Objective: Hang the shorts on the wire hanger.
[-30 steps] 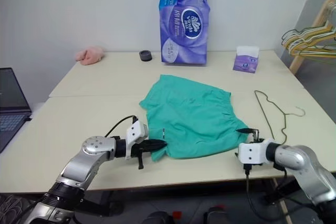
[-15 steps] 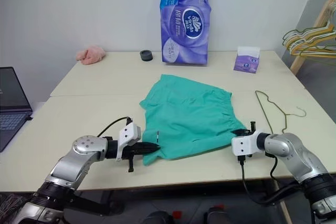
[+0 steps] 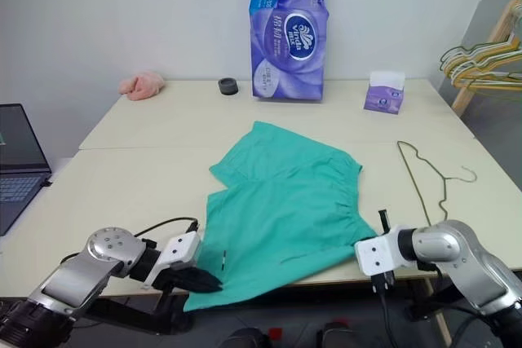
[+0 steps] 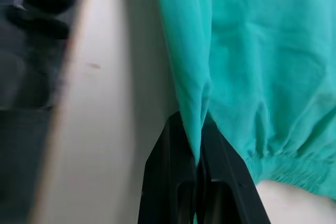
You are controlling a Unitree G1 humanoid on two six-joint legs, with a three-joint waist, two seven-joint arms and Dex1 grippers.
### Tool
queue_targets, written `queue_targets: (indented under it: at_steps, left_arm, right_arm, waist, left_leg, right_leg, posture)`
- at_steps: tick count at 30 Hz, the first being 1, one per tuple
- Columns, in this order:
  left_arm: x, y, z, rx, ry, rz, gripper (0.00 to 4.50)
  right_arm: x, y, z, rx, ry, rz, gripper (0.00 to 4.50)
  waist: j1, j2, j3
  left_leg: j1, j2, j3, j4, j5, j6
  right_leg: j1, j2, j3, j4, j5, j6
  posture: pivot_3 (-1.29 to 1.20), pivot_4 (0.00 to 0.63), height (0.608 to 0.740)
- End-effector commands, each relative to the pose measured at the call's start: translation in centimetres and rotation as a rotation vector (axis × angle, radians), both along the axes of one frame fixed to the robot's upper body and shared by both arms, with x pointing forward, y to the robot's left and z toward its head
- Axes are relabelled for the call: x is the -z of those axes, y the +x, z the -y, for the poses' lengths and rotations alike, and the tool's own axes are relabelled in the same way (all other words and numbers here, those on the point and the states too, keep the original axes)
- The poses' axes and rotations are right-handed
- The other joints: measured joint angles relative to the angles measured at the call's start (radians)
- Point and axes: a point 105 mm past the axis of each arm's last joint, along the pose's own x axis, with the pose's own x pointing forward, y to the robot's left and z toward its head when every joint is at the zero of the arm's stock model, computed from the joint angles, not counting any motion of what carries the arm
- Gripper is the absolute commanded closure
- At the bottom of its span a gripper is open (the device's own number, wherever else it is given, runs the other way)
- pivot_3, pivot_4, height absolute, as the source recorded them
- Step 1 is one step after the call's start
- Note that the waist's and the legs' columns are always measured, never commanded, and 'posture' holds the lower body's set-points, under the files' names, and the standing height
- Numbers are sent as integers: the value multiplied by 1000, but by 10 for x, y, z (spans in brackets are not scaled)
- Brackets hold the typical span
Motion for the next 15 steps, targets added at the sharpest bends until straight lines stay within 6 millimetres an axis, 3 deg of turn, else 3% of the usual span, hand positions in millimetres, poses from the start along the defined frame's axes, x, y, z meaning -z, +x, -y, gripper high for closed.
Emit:
queue_targets:
  at_steps: [1,11,12,15]
  left_arm:
    - [-5,-10,1,45,11,-34,4500]
    - [2,-22,6,53,9,-81,4500]
    - [3,-22,7,38,4,-83,4500]
    - [3,-20,10,0,-13,-87,3807]
  right_arm:
    - [-13,-6,6,17,-24,-29,4467]
    - [-5,-17,2,7,-23,-109,4467]
    - [-5,-16,2,5,-23,-103,4281]
    - [-8,-14,3,-11,-40,-95,3486]
  waist:
    - [-1,0,0]
    - [-1,0,1]
    - [-1,0,1]
    - [-1,0,1]
  left_leg:
    - [0,0,0,0,0,0]
    - [0,1,0,0,0,0]
    - [0,1,0,0,0,0]
    - [0,1,0,0,0,0]
  right_leg:
    - [0,0,0,0,0,0]
    - [0,1,-1,0,-1,-1]
    - [0,1,-1,0,-1,-1]
    - [0,1,-1,0,-1,-1]
  posture:
    - [-98,55,740]
    - [-100,57,740]
    - [-100,57,740]
    - [-96,59,740]
